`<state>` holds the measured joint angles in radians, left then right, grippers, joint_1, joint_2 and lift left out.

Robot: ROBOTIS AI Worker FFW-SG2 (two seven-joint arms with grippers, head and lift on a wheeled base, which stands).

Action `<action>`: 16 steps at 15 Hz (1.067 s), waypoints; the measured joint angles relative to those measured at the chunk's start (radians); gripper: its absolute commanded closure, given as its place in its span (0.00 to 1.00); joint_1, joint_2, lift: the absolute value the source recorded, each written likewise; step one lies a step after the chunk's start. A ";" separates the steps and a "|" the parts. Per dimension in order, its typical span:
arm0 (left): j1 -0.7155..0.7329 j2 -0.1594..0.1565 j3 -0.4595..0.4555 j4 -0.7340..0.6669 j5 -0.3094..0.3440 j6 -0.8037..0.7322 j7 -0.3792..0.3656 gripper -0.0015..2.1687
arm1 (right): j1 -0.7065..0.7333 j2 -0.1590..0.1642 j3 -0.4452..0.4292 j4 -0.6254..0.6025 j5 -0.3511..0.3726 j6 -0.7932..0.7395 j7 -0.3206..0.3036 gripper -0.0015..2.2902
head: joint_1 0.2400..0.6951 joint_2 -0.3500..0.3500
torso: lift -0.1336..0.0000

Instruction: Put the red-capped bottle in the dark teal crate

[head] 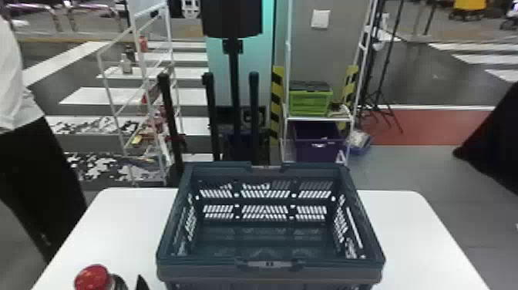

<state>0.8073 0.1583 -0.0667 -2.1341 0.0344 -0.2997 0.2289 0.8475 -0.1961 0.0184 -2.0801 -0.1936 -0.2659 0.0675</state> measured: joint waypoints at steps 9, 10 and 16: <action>-0.367 0.023 0.166 -0.326 0.012 0.992 -0.271 0.99 | 0.009 0.006 -0.001 -0.005 -0.001 -0.014 0.000 0.07 | 0.57 0.50 | 1.00; -0.426 0.033 0.167 -0.335 0.011 1.093 -0.312 0.99 | 0.009 0.007 -0.002 -0.005 -0.001 -0.014 0.000 0.07 | 0.57 0.50 | 1.00; -0.783 0.127 0.036 -0.277 -0.076 1.511 -0.571 0.99 | 0.019 0.008 -0.010 -0.003 -0.001 -0.014 0.000 0.07 | 0.57 0.50 | 1.00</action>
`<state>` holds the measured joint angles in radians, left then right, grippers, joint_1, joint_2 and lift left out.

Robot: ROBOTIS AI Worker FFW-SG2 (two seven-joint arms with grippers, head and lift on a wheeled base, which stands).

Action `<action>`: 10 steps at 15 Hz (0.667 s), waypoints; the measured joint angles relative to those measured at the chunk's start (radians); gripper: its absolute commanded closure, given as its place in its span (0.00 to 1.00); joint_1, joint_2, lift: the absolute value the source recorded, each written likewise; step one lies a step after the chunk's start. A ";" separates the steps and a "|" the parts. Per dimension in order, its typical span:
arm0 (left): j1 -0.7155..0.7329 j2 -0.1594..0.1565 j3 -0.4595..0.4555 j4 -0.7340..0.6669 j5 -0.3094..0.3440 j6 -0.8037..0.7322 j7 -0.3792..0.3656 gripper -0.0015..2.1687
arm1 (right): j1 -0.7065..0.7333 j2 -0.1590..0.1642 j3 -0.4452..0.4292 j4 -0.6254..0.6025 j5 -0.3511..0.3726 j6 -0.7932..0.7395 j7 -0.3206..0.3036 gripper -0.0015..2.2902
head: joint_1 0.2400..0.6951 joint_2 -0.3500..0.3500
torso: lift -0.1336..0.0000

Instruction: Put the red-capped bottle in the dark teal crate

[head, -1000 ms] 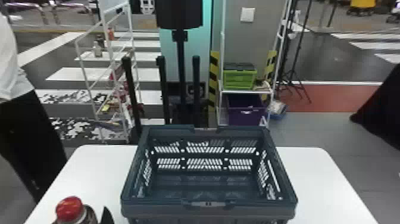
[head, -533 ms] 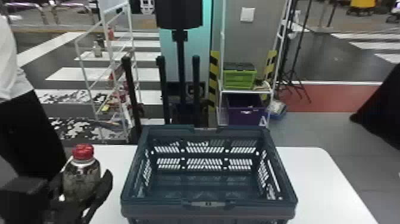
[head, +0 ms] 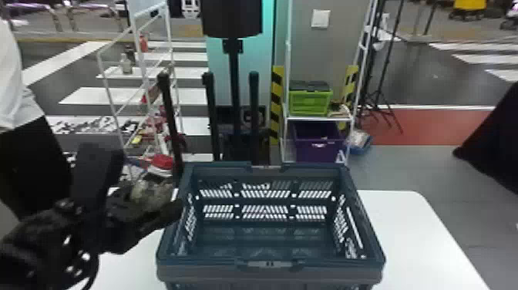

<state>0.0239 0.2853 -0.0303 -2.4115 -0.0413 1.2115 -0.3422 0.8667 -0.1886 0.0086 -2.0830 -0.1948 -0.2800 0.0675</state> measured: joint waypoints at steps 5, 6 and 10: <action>-0.308 0.056 -0.252 0.239 -0.037 0.124 -0.173 0.99 | 0.011 0.004 -0.005 0.000 -0.001 -0.010 0.000 0.07 | 0.57 0.50 | 1.00; -0.357 0.059 -0.295 0.292 -0.036 0.125 -0.193 0.99 | 0.013 0.005 -0.005 0.001 0.000 -0.017 0.000 0.07 | 0.57 0.50 | 1.00; -0.553 0.071 -0.487 0.563 -0.018 0.074 -0.275 0.99 | 0.024 0.007 -0.009 0.003 0.000 -0.040 0.000 0.07 | 0.57 0.50 | 1.00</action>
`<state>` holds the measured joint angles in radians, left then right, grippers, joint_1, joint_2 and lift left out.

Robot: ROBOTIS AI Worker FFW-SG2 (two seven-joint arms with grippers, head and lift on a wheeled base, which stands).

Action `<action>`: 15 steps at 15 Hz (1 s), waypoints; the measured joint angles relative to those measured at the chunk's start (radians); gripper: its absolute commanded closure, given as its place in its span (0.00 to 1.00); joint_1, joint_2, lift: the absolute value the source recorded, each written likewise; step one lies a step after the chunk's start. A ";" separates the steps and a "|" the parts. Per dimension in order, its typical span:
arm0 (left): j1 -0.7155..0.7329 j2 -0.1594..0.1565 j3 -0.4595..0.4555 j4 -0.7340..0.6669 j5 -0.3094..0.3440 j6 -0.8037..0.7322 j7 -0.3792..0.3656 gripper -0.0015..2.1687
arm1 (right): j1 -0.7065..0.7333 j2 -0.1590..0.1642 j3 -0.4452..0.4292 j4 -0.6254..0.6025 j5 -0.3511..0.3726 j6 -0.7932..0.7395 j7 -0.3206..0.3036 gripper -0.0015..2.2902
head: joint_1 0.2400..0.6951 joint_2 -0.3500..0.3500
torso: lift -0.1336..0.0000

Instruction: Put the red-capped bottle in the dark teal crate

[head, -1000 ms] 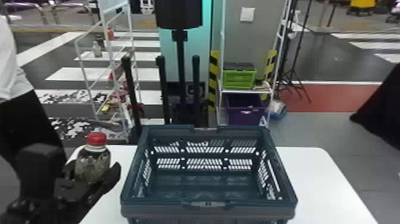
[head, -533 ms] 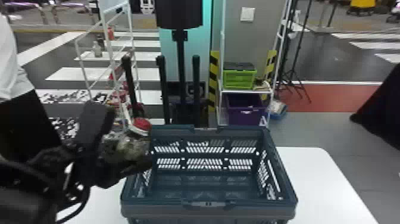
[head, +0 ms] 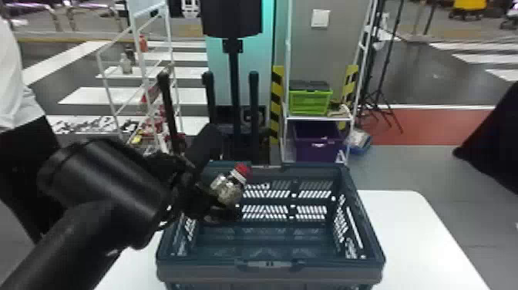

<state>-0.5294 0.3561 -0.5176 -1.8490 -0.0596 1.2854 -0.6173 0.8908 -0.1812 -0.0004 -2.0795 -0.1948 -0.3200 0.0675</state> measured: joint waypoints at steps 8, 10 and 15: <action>-0.187 -0.111 -0.215 0.528 0.007 -0.314 -0.114 0.99 | 0.007 0.009 0.000 -0.003 0.003 -0.018 0.000 0.07 | 0.57 0.50 | 1.00; -0.215 -0.160 -0.235 0.660 -0.021 -0.421 -0.133 0.99 | 0.007 0.011 0.000 -0.004 0.005 -0.017 0.000 0.07 | 0.57 0.50 | 1.00; -0.258 -0.243 -0.285 0.860 -0.116 -0.566 -0.147 0.91 | 0.005 0.017 -0.001 -0.005 0.008 -0.018 0.000 0.07 | 0.57 0.50 | 1.00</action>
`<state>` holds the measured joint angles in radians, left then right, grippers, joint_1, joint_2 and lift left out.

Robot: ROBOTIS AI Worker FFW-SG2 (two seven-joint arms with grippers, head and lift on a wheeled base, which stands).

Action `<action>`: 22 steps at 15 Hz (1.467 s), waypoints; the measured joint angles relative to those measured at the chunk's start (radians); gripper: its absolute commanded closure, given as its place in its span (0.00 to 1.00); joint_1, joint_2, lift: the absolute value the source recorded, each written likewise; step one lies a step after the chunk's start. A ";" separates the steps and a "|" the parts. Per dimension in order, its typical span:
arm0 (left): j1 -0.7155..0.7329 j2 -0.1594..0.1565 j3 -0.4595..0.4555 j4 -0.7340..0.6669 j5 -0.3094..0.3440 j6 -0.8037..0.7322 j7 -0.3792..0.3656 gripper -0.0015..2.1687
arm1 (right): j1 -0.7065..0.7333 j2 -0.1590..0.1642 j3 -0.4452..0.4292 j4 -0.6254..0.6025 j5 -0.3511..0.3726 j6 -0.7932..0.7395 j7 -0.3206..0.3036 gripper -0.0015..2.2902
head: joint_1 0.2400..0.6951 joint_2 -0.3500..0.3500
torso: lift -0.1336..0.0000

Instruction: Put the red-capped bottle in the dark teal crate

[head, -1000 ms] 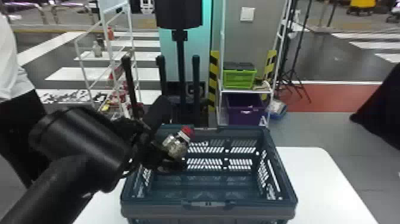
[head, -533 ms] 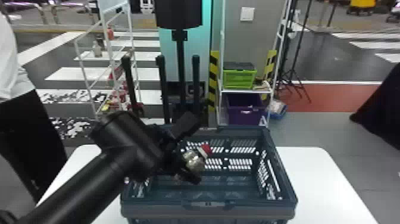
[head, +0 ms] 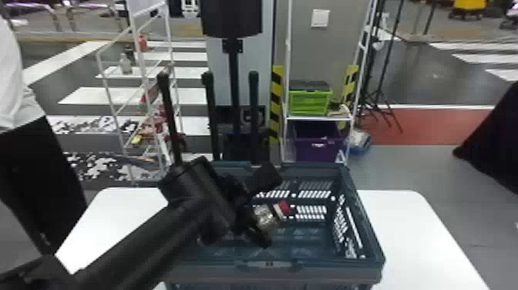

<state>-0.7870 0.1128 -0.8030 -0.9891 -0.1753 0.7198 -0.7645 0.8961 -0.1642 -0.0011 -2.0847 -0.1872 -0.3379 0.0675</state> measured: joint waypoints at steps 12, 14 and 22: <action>0.009 0.018 0.000 -0.029 0.011 -0.005 0.001 0.06 | 0.007 0.004 -0.001 0.000 0.000 -0.009 0.000 0.07 | 0.57 0.50 | 1.00; 0.026 0.033 0.038 -0.085 0.013 0.017 0.005 0.06 | 0.009 0.005 -0.002 0.000 0.000 -0.013 0.000 0.07 | 0.57 0.50 | 1.00; 0.253 0.159 0.393 -0.603 0.052 0.208 0.087 0.06 | 0.005 0.006 -0.002 0.002 0.000 -0.012 0.000 0.07 | 0.57 0.50 | 1.00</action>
<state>-0.5340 0.2721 -0.4104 -1.5925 -0.1229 0.9281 -0.6771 0.9009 -0.1580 -0.0031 -2.0825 -0.1871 -0.3504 0.0675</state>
